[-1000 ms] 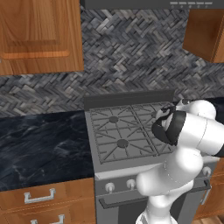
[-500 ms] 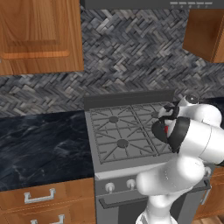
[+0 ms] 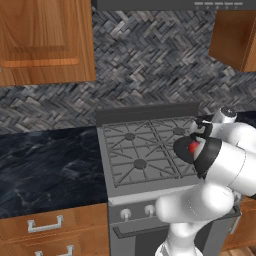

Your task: Place the pan on the front right burner on the stove. Then place the tomato and the onion in the pan and turn on the front right burner.

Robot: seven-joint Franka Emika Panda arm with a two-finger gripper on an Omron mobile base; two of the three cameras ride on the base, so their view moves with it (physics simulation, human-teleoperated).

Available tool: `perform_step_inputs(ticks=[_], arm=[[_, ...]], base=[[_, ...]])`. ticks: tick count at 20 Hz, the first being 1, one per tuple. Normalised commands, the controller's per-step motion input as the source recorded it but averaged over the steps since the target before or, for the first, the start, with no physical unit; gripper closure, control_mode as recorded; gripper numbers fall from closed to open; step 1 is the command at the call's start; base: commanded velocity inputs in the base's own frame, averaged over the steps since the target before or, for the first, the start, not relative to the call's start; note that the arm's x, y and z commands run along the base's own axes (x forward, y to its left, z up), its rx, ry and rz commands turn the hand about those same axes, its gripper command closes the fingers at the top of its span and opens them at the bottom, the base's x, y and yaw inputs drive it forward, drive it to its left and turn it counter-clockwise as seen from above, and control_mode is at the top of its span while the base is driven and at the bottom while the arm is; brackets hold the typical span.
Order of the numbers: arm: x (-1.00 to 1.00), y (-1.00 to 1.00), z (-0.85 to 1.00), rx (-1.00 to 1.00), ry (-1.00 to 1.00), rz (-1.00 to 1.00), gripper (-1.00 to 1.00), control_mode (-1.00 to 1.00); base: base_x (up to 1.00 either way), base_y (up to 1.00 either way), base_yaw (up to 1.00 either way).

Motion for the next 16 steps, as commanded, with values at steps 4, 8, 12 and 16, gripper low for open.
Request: perform_step_inputs(ticks=[4,8,12,16], arm=[[-0.12,-0.36,0.04,0.0,0.0,-0.05,-1.0,-1.0],[-0.03,-0.3,0.0,0.0,0.0,-0.01,-1.0,-1.0],[0.0,-0.28,0.01,-0.02,0.0,0.0,-1.0,-1.0],[0.0,-0.35,0.07,-0.04,0.0,0.0,-1.0,-1.0]], base=[[0.0,0.0,0.0],[0.0,0.0,0.0],[0.0,0.0,0.0],[0.0,0.0,0.0]])
